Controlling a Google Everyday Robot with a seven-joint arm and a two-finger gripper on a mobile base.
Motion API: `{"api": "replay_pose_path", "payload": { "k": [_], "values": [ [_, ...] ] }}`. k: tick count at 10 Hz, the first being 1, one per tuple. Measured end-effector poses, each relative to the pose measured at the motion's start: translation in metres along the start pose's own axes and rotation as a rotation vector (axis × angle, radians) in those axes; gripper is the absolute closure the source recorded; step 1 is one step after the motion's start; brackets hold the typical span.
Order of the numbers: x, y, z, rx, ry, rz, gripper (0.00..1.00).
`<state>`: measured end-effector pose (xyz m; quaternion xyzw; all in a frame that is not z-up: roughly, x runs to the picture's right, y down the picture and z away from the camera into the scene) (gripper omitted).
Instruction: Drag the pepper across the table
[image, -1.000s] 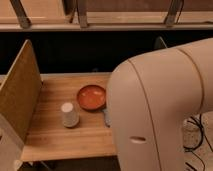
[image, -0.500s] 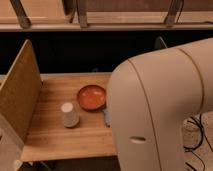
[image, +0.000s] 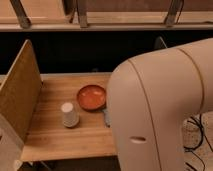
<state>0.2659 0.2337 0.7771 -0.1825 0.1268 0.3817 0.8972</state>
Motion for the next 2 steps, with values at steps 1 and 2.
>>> {"api": "replay_pose_path", "payload": {
  "k": [1,2],
  "values": [
    [0.0000,0.0000,0.0000,0.000,0.000,0.000,0.26],
    [0.0000,0.0000,0.0000,0.000,0.000,0.000,0.21]
  ]
}}
